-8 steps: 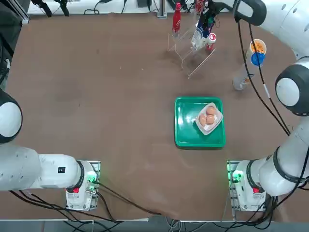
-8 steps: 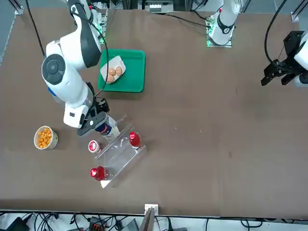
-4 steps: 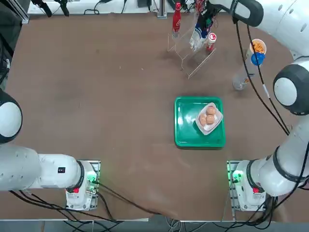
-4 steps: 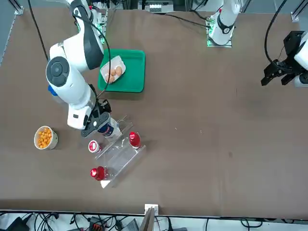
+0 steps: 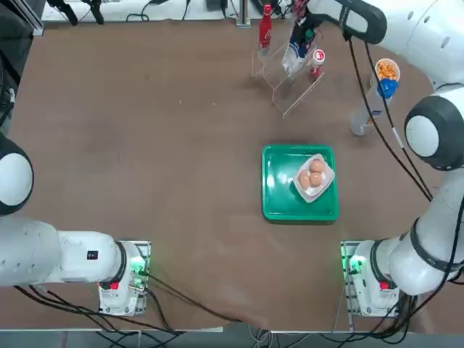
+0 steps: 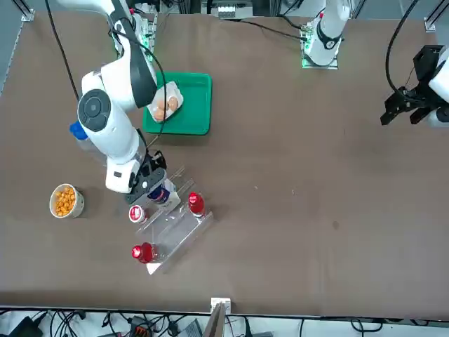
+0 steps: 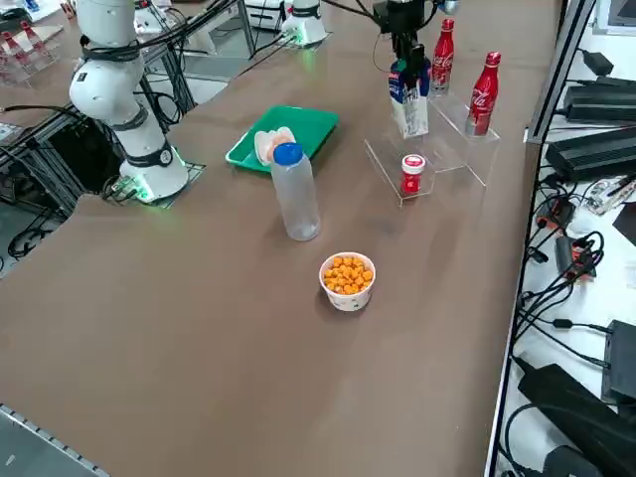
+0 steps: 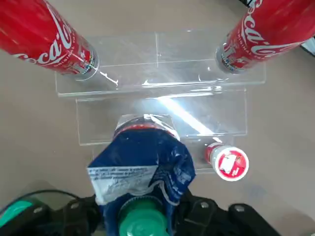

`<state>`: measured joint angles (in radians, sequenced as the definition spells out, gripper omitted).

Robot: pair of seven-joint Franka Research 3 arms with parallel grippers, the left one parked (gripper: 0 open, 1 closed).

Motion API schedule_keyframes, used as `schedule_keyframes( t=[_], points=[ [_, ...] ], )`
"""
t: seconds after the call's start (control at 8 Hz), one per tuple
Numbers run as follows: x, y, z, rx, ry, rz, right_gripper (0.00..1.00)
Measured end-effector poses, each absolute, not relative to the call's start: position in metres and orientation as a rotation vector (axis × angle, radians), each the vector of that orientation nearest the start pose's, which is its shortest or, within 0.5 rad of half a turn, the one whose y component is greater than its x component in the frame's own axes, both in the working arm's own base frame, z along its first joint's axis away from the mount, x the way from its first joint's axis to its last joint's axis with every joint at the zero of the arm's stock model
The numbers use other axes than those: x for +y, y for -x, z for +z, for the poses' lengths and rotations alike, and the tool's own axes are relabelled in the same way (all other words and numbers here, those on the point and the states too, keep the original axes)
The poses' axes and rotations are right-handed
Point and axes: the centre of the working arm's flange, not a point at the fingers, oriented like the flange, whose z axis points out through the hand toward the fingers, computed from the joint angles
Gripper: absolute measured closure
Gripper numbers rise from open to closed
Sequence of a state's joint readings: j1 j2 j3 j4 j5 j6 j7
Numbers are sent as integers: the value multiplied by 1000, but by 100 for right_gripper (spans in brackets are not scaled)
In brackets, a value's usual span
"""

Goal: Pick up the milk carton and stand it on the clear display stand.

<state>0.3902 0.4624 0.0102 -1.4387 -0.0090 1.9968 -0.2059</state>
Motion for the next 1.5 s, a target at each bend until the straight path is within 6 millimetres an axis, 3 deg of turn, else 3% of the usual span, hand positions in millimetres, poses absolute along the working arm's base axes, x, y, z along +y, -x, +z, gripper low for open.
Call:
schedule_keyframes(
  t=[1.5],
  points=[
    [280, -656, 422, -930, 2986, -224, 54]
  ],
)
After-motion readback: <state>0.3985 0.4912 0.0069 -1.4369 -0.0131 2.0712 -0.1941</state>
